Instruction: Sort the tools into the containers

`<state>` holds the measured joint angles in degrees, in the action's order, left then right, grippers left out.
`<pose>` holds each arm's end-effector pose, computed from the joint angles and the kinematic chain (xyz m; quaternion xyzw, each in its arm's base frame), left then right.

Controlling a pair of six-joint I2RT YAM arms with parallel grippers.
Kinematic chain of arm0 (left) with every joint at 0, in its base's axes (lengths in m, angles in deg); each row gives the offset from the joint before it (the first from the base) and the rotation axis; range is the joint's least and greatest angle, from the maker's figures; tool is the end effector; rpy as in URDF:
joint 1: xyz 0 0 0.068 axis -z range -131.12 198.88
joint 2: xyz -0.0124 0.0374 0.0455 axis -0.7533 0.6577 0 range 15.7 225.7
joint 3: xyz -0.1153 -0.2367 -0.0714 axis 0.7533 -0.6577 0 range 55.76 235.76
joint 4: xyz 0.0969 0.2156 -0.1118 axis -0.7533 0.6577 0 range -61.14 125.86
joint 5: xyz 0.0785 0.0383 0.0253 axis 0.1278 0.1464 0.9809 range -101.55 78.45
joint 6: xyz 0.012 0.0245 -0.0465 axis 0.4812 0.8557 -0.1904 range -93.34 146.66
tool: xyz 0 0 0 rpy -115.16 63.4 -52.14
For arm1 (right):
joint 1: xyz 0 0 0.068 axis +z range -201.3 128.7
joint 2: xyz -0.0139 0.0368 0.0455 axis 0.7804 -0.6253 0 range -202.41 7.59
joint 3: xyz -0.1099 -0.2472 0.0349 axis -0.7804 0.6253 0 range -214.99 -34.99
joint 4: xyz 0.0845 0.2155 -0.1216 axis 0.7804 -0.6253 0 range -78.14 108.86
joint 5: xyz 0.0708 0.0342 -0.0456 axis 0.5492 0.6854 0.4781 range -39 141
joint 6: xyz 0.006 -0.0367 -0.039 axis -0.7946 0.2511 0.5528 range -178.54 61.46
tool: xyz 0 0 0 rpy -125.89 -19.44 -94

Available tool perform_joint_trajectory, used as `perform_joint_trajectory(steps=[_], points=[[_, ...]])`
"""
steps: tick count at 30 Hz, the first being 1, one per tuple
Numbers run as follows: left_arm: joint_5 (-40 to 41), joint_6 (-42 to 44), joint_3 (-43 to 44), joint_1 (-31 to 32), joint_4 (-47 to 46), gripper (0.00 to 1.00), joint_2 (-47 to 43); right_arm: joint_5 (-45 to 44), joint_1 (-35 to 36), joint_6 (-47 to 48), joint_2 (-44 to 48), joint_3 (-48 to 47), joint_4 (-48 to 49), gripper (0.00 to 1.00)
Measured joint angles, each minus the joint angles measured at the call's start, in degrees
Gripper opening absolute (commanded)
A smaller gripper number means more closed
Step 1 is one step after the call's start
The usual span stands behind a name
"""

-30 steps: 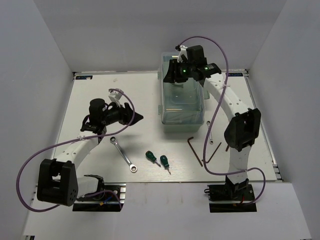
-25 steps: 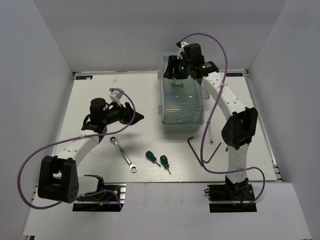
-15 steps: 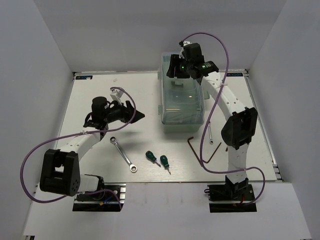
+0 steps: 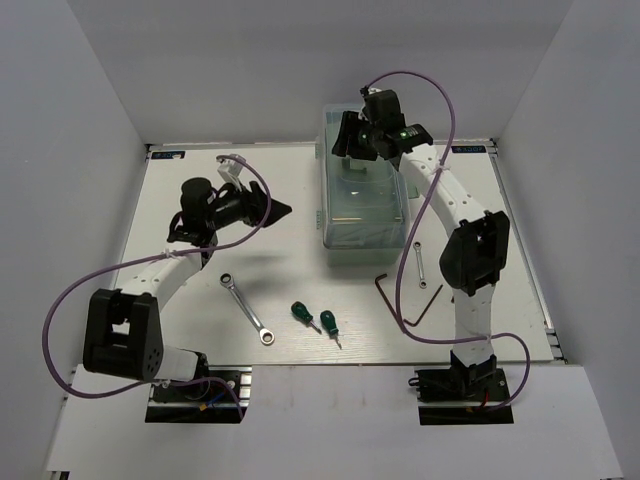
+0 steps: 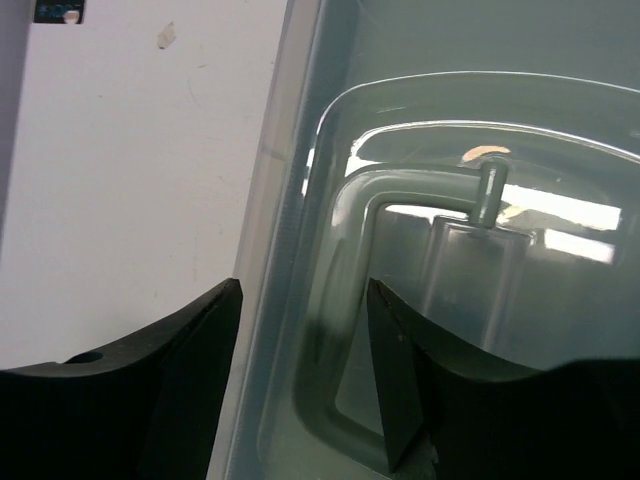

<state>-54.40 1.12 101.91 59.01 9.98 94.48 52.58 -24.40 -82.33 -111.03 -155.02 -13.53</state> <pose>0.2956 -0.0775 0.2670 0.1254 0.7559 -0.4496 0.4591 0.4311 0.2197 0.3548 -0.0305 0.8697 0.2217 0.4400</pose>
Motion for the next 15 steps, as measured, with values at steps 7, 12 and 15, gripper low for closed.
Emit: perform_joint_trajectory(steps=[7, 12, 15], points=[[0.0, -2.0, 8.6, 0.5, -1.9, 0.82, 3.6, 8.8, -3.0, -5.2, 0.0, 1.9, 2.5, 0.44], [-0.5, -4.1, 15.8, 1.4, -4.7, 0.81, 9.0, 13.0, -4.7, -7.6, 0.0, 2.5, 3.0, 0.41], [-1.4, -5.4, 19.6, 2.5, -5.8, 0.81, 13.0, 15.7, -5.6, -8.9, 0.0, 2.8, 3.0, 0.41]])
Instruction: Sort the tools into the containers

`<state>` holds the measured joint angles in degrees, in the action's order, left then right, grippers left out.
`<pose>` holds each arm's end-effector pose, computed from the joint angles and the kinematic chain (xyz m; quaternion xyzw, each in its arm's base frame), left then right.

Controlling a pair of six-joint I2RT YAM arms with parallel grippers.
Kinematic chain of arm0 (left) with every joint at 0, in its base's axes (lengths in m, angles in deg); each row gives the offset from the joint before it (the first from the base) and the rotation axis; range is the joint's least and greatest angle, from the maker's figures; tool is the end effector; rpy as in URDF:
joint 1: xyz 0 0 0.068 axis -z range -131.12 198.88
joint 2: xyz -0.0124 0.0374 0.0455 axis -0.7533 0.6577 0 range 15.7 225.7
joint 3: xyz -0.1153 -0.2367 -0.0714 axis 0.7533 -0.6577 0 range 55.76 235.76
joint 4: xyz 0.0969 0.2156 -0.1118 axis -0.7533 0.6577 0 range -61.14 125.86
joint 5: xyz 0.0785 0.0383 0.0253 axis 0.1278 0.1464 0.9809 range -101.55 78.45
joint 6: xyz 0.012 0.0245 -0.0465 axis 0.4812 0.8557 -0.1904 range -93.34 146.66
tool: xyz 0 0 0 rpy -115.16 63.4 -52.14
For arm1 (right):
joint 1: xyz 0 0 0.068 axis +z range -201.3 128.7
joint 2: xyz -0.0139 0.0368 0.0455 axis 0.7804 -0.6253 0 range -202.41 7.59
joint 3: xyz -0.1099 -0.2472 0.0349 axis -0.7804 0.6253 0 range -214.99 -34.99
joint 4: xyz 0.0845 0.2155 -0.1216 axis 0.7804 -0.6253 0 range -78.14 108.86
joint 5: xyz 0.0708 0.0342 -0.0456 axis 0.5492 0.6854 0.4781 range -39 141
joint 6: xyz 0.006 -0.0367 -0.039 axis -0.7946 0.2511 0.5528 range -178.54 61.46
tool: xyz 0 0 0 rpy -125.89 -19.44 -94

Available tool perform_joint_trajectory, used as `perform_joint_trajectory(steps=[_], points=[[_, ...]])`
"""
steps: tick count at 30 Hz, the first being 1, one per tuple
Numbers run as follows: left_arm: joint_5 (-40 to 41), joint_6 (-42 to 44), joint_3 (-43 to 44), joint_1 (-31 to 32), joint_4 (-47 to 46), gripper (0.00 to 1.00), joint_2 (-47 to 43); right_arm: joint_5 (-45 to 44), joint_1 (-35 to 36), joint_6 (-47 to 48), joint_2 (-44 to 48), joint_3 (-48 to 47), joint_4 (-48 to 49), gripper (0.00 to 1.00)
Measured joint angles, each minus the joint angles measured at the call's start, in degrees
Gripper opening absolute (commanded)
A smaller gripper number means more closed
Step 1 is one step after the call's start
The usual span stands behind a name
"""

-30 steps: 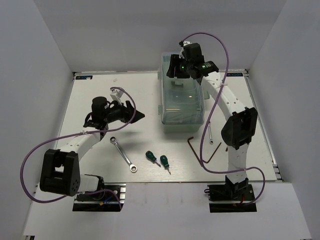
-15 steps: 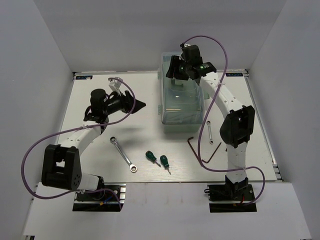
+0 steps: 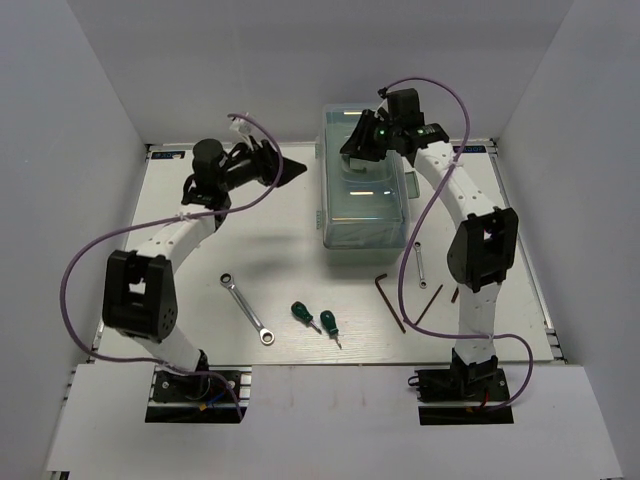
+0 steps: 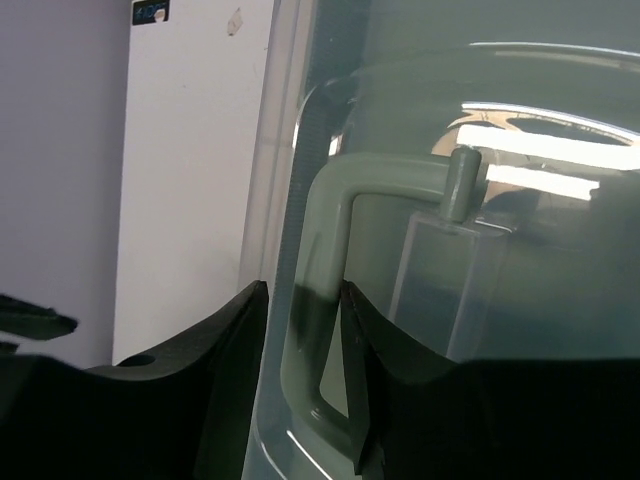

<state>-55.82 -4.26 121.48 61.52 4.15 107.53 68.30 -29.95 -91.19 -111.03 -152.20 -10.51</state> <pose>0.3598 -0.1062 0.3209 0.1546 0.6963 -0.4905 0.5007 0.4485 0.1866 0.3439 0.0106 0.8627 0.3383 0.3759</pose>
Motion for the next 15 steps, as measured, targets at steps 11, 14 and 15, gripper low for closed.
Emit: perform_joint_trajectory(steps=[11, 14, 15], points=[[-1.5, -2.3, 8.9, 5.4, -0.4, 0.8, 11.4, 6.5, -2.1, -3.3, 0.1, 0.3, 1.1, 0.4], [-1.4, -2.6, 12.2, 6.7, 0.0, 0.79, 13.4, 7.2, -2.3, -3.7, 0.1, 0.8, 1.4, 0.4], [-1.4, -2.6, 13.4, 7.2, 0.3, 0.78, 13.9, 7.3, -2.3, -3.9, 0.1, 0.9, 1.4, 0.4]])
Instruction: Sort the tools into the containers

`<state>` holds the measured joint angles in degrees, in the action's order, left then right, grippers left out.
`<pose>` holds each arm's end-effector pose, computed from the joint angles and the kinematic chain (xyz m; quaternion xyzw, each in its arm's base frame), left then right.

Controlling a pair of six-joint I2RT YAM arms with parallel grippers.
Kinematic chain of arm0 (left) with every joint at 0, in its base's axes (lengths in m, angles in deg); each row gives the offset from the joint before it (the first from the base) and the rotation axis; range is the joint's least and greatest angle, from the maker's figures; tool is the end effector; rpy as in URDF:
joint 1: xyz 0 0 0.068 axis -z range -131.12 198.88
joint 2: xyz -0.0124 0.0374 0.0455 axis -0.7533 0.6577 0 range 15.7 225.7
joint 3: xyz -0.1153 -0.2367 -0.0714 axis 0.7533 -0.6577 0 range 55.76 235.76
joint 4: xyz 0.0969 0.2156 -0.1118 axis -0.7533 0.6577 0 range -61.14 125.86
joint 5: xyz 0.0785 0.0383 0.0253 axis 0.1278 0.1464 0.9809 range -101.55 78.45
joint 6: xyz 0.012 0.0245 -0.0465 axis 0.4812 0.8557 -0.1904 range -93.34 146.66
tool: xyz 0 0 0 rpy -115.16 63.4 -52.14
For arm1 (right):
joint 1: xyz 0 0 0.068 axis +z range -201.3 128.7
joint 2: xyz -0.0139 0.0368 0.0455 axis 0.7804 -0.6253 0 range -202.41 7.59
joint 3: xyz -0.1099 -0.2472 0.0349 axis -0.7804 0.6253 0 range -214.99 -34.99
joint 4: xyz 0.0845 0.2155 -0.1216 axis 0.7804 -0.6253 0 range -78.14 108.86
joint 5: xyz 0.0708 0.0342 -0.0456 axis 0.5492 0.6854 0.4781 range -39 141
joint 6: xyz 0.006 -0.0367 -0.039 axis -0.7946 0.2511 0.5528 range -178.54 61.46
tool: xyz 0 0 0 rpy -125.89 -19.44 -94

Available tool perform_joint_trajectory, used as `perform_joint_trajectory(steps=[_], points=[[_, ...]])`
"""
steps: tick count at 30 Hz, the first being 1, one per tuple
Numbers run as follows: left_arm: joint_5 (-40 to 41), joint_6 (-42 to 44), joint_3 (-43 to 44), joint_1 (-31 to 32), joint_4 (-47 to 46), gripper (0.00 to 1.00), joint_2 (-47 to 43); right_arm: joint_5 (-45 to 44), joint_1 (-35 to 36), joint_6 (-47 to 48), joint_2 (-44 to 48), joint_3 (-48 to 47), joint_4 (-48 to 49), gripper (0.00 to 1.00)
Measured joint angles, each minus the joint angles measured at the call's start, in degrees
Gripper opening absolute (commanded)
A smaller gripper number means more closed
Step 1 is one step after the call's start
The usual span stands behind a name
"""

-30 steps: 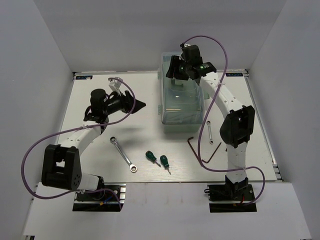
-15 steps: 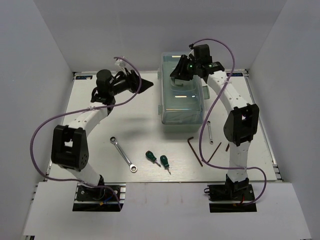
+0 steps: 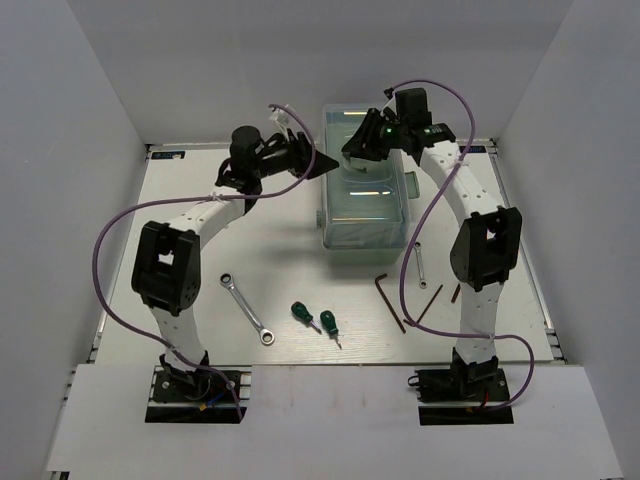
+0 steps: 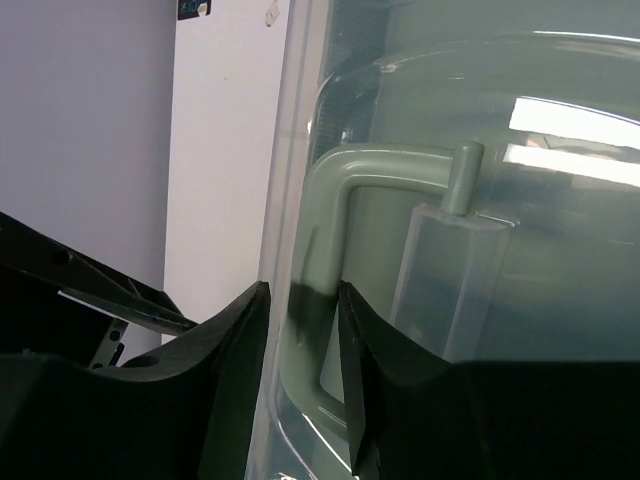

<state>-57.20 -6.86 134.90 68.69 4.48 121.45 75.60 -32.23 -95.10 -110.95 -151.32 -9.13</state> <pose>0.4020 -0.1719 0.3075 0.1877 0.6916 -0.5366 0.4455 0.4538 0.1725 0.3424 0.0237 0.8533 0.3906 0.3446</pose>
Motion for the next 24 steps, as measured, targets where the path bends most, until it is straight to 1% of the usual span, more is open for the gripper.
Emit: perform_joint_trajectory(steps=[1, 3, 4, 6, 8, 10, 17, 24], points=[[0.1, 0.0, 1.1, 0.4, 0.2, 0.78, 0.7, 0.0, 0.0, -0.2, 0.0, 0.0, 0.0, 0.4], [0.6, 0.0, 3.7, 1.2, 1.0, 0.73, 2.3, 0.3, -0.2, -0.4, 0.0, 0.0, 0.1, 0.4], [0.9, 0.0, 4.9, 1.5, 1.6, 0.73, 3.0, 0.5, -0.2, -0.6, 0.0, 0.0, 0.2, 0.38], [2.0, 0.5, 7.1, 2.3, 4.0, 0.7, 4.5, 0.8, -0.3, -0.7, 0.0, 0.0, 0.2, 0.38], [3.4, 1.3, 8.5, 3.0, 6.6, 0.69, 5.7, 1.0, -0.4, -0.7, 0.0, 0.0, 0.3, 0.38], [4.8, 2.1, 9.2, 3.6, 8.6, 0.69, 6.5, 1.3, -0.5, -0.9, 0.0, 0.0, 0.3, 0.37], [9.9, 4.6, 12.8, 5.0, 15.3, 0.69, 6.6, 2.7, -1.1, -2.1, 0.0, 0.0, 0.8, 0.37], [13.8, 5.8, 20.1, 6.4, 20.9, 0.69, 10.5, 3.8, -1.5, -2.8, 0.0, 0.3, 1.3, 0.37]])
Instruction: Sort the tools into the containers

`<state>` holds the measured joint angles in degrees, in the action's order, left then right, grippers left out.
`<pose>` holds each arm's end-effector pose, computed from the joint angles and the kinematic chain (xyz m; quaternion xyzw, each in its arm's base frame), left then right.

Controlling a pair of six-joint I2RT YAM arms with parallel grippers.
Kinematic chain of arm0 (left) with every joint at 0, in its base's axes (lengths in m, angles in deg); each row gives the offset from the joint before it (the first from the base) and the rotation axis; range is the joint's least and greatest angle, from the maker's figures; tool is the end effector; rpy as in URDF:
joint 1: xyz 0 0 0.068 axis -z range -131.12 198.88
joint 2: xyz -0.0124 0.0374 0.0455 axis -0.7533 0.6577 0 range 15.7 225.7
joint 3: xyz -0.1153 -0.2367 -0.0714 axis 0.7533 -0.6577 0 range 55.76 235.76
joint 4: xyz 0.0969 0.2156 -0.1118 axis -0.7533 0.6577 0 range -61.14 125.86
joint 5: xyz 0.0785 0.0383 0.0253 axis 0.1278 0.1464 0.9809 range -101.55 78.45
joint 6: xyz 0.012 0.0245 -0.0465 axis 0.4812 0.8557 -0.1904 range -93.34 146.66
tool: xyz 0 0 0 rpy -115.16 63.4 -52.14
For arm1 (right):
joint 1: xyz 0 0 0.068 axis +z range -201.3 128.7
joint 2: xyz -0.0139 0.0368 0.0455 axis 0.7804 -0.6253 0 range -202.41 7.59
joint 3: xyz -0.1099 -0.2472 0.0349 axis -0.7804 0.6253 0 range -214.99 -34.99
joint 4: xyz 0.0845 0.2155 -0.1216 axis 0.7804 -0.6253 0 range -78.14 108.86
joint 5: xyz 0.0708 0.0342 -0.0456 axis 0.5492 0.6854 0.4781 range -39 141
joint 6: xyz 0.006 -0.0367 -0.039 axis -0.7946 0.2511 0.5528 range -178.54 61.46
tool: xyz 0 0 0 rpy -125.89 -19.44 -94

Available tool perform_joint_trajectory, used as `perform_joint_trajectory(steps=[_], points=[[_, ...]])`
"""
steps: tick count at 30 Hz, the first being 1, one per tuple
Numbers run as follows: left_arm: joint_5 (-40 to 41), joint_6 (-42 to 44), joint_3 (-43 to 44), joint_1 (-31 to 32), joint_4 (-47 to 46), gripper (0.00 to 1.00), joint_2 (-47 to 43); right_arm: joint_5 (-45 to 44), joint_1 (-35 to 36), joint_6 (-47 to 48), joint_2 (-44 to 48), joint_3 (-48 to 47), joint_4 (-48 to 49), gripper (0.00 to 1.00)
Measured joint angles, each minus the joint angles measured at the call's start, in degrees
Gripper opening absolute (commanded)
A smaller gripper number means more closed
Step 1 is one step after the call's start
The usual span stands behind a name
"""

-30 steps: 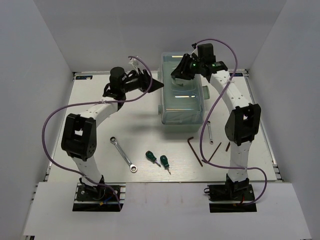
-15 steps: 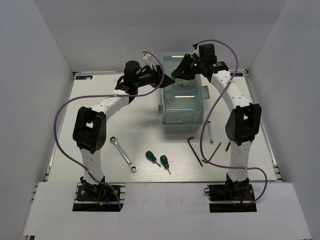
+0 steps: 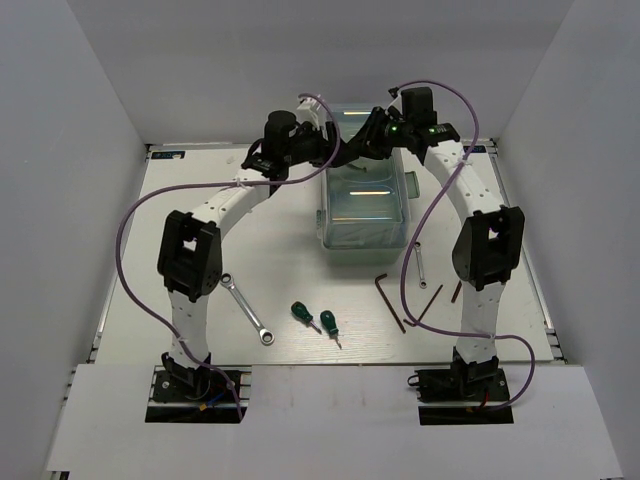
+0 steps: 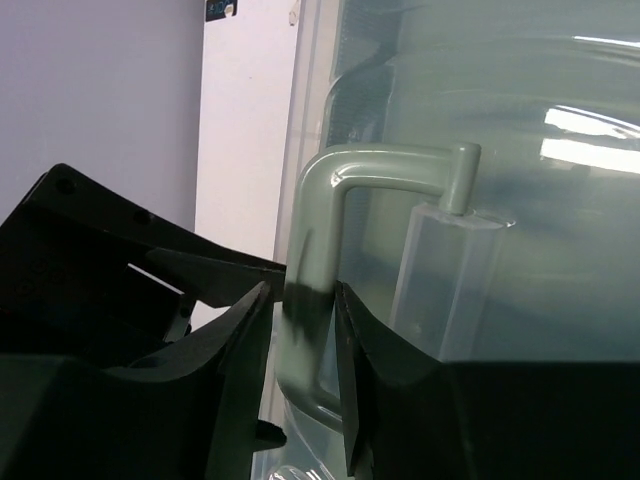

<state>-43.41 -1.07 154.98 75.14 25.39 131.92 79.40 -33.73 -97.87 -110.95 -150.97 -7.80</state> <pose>0.4309 -0.2337 0.3116 0.1602 0.7574 -0.4622 0.4324 0.4577 0.1626 0.3430 0.0359 0.8446 0.4197 0.3304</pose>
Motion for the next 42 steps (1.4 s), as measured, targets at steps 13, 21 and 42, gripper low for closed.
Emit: perform_joint_trajectory(steps=[13, 21, 42], points=[[5.7, 1.2, 6.7, 2.2, 6.8, 0.54, 3.5, -8.3, -0.5, 12.3, 5.2, -1.8, -5.1, 0.63], [10.3, 0.4, 12.0, 3.1, 13.4, 0.47, 5.4, -28.1, -4.5, 26.1, 24.4, 13.6, -3.6, 0.57], [18.9, -2.2, 29.2, 4.5, 27.3, 0.23, 14.2, 3.3, -22.1, 31.4, 15.3, 36.9, 14.0, 0.68]])
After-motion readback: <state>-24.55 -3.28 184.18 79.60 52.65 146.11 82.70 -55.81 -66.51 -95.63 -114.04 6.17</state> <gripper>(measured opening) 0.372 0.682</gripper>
